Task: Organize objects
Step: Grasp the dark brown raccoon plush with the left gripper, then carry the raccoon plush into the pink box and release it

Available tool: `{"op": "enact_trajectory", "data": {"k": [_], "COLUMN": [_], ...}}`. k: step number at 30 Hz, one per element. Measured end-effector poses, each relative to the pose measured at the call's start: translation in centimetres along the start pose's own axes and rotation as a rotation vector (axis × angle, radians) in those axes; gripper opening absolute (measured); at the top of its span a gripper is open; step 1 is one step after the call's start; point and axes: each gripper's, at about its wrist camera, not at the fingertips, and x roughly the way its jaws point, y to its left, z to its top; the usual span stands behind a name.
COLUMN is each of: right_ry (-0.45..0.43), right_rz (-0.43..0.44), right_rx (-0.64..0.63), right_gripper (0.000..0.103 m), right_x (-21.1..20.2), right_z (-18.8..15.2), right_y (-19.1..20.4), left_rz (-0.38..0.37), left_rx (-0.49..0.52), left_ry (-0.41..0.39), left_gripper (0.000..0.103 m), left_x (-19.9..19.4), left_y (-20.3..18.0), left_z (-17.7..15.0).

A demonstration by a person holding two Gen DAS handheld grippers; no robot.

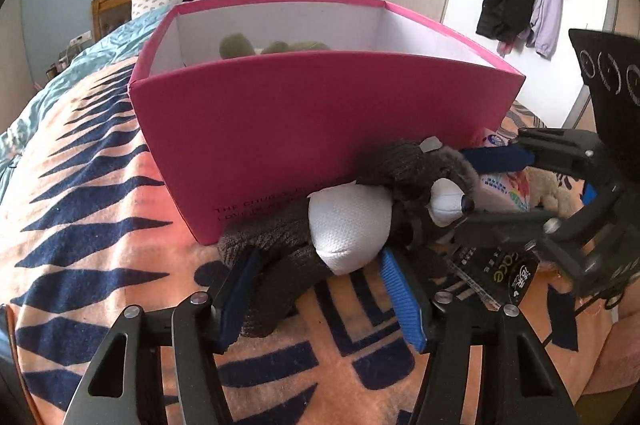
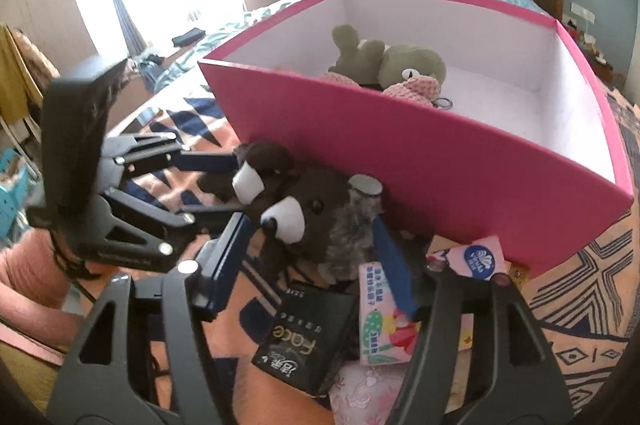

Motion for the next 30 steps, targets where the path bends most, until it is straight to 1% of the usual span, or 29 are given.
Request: {"op": "enact_trajectory", "data": {"k": [3,5,6,8,11,14,18,23,27,30], "right_ry": [0.017,0.012,0.008,-0.001,-0.001,-0.008,-0.019,-0.041,-0.078,-0.126], "right_rz": [-0.044,-0.056,-0.051,-0.038,0.003,0.055,0.061,0.090,0.100,0.100], "right_rx": [-0.048,-0.051,-0.045,-0.027,0.010,0.034,0.037,0.061,0.059,0.055], "right_gripper": [0.065,0.065,0.065,0.060,0.055,0.052,0.052,0.052,0.052,0.052], "right_x": [1.4,2.0,2.1,2.2,2.0,1.4,0.5,-1.4,-3.4,-5.6], "right_z": [0.1,0.3,0.5,0.6,0.6,0.5,0.4,0.4,1.1,2.0], "right_y": [0.5,0.3,0.2,-0.3,-1.0,-1.0,-0.7,-0.8,-0.7,-0.6], "left_rz": [-0.001,-0.004,-0.007,-0.014,-0.040,-0.056,-0.068,-0.079,-0.088,-0.084], "left_rx": [-0.003,-0.007,-0.008,-0.013,-0.013,0.006,0.010,0.032,0.082,0.119], "left_ry": [0.005,0.008,0.008,0.008,0.000,-0.013,-0.031,-0.073,-0.122,-0.169], "left_gripper": [0.063,0.063,0.063,0.063,0.063,0.059,0.056,0.054,0.054,0.054], "left_x": [-0.1,0.1,0.1,0.0,-0.4,-0.9,-1.9,-4.2,-6.4,-7.9], "left_y": [-0.1,0.1,0.1,0.1,-0.1,-1.0,-1.3,-1.8,-2.7,-3.7], "left_z": [-0.1,0.1,0.1,0.0,0.0,0.0,-0.1,0.4,2.1,4.6]}}
